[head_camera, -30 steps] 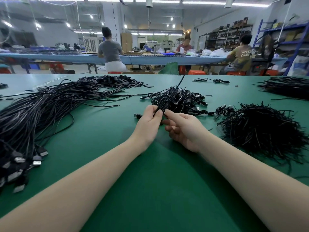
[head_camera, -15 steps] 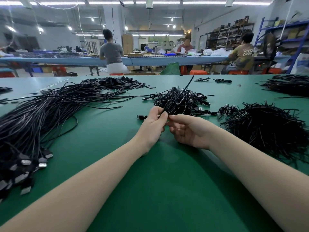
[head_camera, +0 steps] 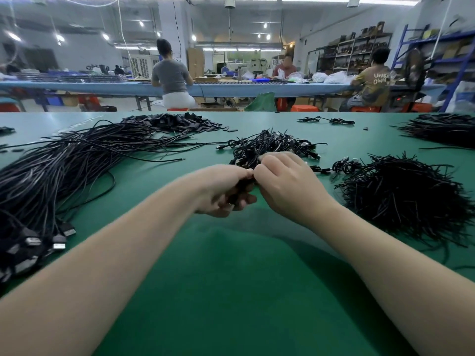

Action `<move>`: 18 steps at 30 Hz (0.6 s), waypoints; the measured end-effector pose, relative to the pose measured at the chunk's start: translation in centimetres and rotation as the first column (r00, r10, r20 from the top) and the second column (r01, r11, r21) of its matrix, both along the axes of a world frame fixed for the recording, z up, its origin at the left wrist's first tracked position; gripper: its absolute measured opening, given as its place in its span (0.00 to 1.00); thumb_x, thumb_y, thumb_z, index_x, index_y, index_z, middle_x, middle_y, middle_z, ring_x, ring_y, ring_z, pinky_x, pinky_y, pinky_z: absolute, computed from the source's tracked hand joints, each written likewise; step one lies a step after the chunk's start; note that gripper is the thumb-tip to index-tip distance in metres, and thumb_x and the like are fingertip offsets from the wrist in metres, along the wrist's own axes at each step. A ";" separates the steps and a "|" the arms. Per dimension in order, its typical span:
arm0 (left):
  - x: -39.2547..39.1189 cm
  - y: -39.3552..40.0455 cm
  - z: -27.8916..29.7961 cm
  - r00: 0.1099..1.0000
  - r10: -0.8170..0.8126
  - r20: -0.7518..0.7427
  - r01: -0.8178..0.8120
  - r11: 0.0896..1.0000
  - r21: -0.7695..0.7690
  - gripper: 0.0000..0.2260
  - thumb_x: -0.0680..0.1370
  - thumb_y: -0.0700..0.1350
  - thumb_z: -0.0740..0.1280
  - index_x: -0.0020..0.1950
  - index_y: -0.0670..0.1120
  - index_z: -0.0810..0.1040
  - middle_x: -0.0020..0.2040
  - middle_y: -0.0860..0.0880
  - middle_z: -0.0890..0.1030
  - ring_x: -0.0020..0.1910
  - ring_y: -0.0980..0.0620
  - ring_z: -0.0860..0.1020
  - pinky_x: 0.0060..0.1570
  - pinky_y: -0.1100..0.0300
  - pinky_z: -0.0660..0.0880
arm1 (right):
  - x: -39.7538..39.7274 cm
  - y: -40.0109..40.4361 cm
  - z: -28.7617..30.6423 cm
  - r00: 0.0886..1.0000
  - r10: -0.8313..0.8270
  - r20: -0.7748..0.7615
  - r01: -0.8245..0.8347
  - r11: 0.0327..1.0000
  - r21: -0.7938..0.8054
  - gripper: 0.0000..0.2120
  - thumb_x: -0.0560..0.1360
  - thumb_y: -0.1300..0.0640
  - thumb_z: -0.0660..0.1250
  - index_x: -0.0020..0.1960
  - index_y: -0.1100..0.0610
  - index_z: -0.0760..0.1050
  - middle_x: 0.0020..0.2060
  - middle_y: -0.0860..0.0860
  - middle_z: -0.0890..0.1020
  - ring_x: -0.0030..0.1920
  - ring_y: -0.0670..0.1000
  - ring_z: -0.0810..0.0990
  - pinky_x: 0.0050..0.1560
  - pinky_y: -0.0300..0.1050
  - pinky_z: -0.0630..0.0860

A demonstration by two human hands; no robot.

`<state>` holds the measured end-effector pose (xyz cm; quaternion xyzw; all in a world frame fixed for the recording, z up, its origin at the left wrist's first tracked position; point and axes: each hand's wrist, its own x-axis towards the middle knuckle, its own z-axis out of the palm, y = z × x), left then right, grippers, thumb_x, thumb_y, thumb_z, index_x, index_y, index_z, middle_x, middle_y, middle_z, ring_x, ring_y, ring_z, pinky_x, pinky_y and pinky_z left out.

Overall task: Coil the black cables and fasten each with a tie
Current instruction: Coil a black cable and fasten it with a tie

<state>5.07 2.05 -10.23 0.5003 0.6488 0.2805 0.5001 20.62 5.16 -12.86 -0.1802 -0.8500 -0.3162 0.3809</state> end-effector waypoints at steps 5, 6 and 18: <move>-3.4 -0.8 2.7 0.988 -0.117 0.099 0.111 0.992 0.065 0.21 0.78 0.60 0.62 0.32 0.50 0.82 0.37 0.52 0.83 0.29 0.57 0.78 0.27 0.67 0.69 | -1.0 -1.0 1.4 0.972 0.045 -0.230 -0.150 0.874 -0.462 0.02 0.73 0.67 0.66 0.42 0.64 0.73 0.38 0.56 0.74 0.37 0.58 0.73 0.35 0.48 0.69; -3.7 -0.7 2.9 0.986 -0.106 0.128 0.086 0.984 0.158 0.20 0.78 0.57 0.63 0.33 0.49 0.83 0.39 0.51 0.84 0.31 0.56 0.79 0.29 0.66 0.72 | -1.1 -1.0 1.8 0.941 0.013 -0.339 -0.196 0.837 -0.511 0.02 0.73 0.66 0.66 0.42 0.63 0.74 0.37 0.53 0.75 0.37 0.52 0.72 0.37 0.45 0.67; -3.2 -0.5 2.4 0.832 0.390 -0.395 0.351 0.180 0.919 0.12 0.70 0.40 0.74 0.51 0.52 0.82 0.53 0.54 0.73 0.49 0.57 0.74 0.50 0.68 0.70 | -2.1 -1.9 4.2 0.517 -0.404 -0.754 -0.850 -0.139 -0.509 0.06 0.76 0.66 0.65 0.41 0.61 0.72 0.27 0.52 0.77 0.28 0.50 0.81 0.35 0.45 0.82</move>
